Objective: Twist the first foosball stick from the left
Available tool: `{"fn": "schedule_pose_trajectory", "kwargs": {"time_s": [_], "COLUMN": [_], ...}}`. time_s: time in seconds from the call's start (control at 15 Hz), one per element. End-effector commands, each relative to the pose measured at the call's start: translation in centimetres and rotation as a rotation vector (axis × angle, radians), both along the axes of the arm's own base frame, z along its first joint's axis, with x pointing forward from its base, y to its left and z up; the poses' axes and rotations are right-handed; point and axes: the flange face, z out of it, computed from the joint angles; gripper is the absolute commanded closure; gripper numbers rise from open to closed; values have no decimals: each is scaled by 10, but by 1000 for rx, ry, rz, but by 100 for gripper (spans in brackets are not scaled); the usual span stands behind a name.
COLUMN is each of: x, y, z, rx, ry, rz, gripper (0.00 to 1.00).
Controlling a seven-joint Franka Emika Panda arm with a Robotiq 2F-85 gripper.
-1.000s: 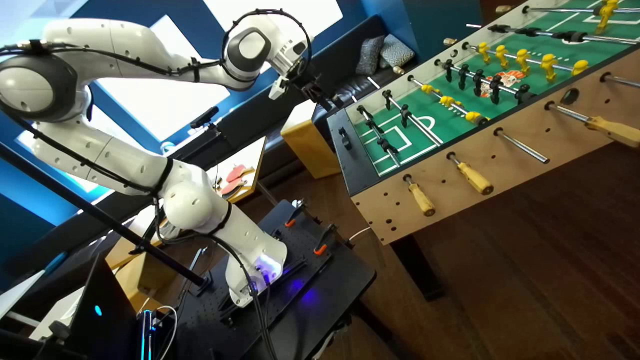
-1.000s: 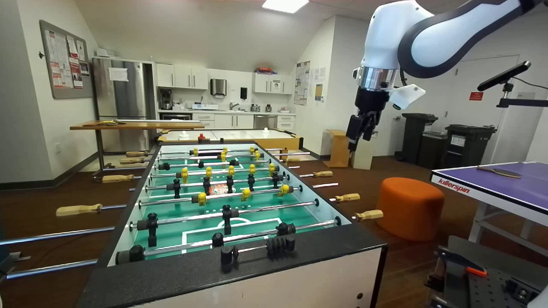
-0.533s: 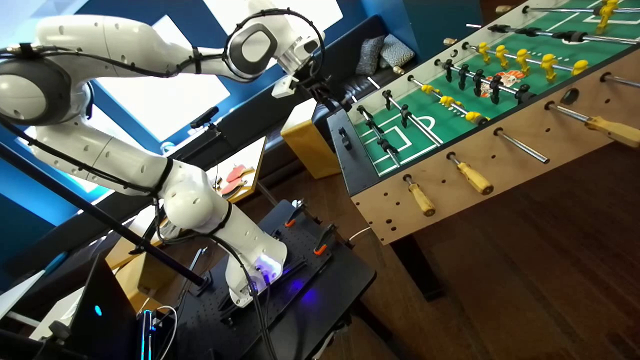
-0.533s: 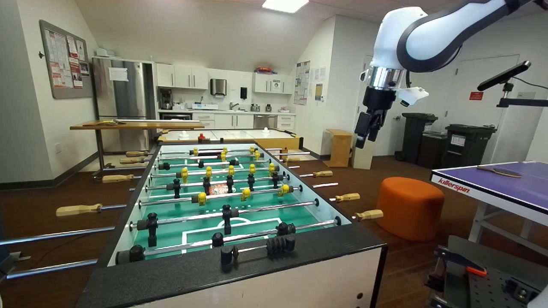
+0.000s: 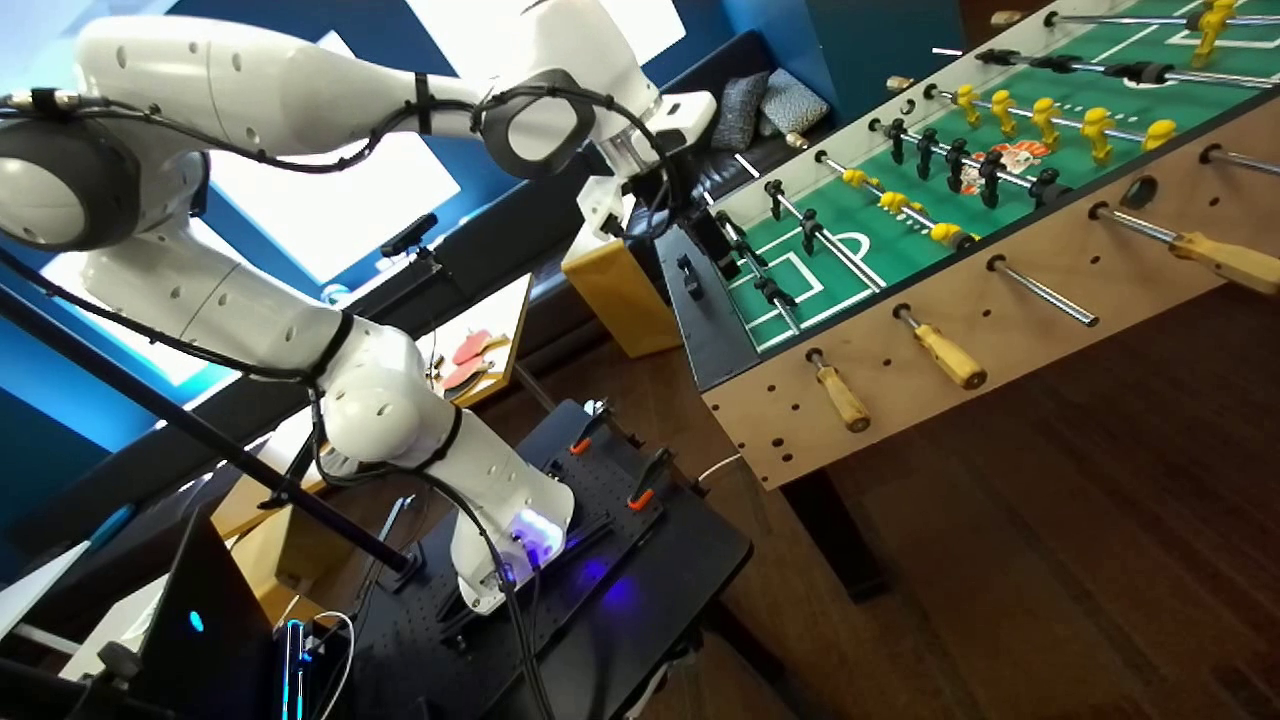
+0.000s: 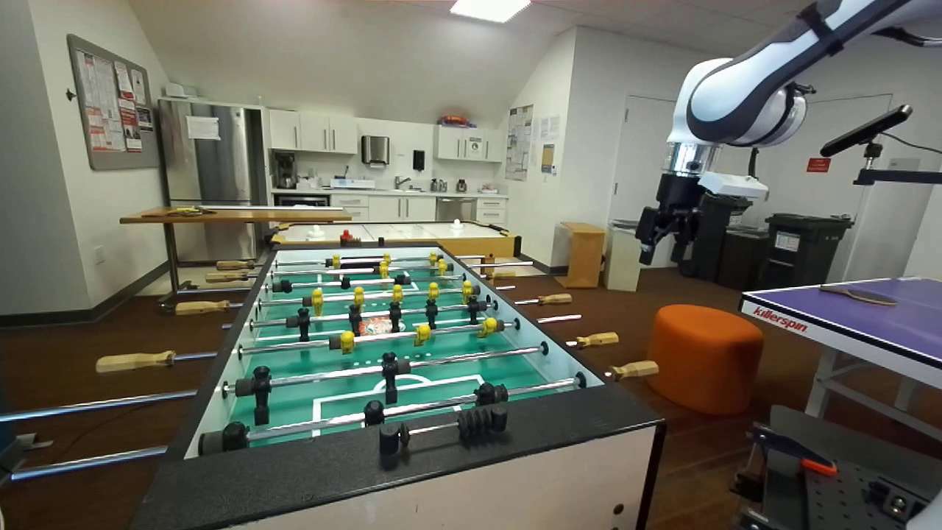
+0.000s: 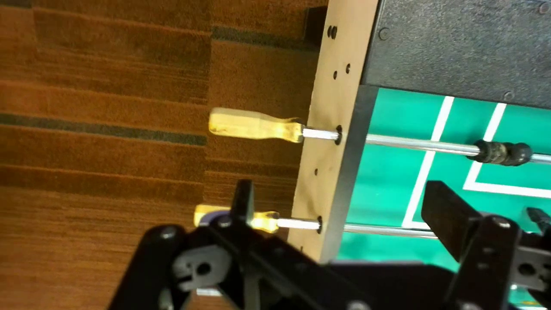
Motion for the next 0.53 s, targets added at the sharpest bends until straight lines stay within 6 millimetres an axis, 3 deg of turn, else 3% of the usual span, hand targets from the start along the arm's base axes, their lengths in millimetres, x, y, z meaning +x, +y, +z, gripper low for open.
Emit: {"fn": "schedule_pose_trajectory", "kwargs": {"time_s": [0.0,0.13,0.2,0.47], "x": [-2,-10,-13,-15], "y": [-45,-65,-49,-66], "z": [-21,-29,-26,-33], "rx": [49,86,50,68], "ry": [59,88,53,71], "rz": [-185,-279,-198,-253], "gripper": [0,0,0,0]}}
